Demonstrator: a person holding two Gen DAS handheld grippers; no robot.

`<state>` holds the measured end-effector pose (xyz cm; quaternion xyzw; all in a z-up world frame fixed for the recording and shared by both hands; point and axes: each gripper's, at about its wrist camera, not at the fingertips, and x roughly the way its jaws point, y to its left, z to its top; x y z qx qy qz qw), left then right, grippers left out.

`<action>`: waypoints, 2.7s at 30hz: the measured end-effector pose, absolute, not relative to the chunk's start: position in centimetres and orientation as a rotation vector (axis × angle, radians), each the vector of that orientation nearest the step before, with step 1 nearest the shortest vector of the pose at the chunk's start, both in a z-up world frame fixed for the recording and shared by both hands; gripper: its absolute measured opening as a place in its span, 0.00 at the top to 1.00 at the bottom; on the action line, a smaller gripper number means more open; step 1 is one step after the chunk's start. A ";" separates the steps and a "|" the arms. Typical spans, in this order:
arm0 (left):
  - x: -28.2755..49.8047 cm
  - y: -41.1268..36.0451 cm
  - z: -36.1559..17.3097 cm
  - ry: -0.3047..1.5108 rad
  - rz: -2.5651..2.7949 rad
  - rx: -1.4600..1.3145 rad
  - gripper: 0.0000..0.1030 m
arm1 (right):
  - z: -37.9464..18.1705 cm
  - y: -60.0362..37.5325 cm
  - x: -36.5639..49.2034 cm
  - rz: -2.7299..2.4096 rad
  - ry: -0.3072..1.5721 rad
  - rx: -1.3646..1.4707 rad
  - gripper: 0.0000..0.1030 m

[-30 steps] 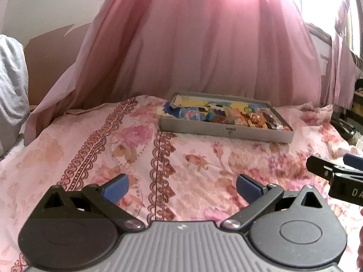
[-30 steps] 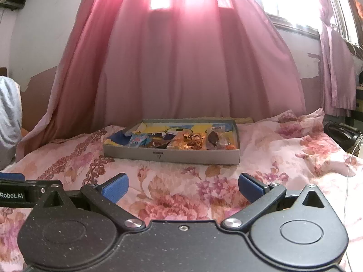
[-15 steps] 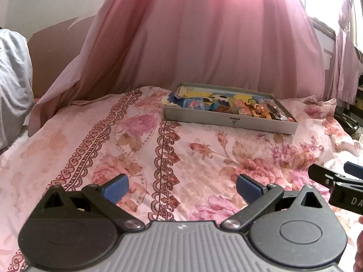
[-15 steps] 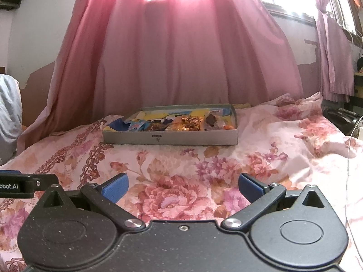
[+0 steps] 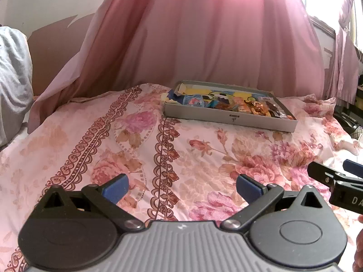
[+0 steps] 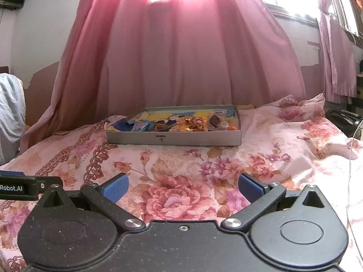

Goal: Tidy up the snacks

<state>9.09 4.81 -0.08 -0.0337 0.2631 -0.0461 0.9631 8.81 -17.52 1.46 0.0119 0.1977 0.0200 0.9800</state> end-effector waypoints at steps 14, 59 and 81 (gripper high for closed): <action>9.0 5.0 -0.2 0.541 -0.087 -0.079 0.00 | 1.4 -17.4 8.7 0.054 0.401 0.018 0.01; 8.7 4.8 -0.3 0.576 -0.051 -0.056 0.00 | 1.3 -17.1 8.5 0.049 0.402 0.017 0.01; 8.7 4.6 -0.3 0.575 -0.041 -0.054 0.00 | 1.2 -16.9 8.5 0.047 0.405 0.016 0.01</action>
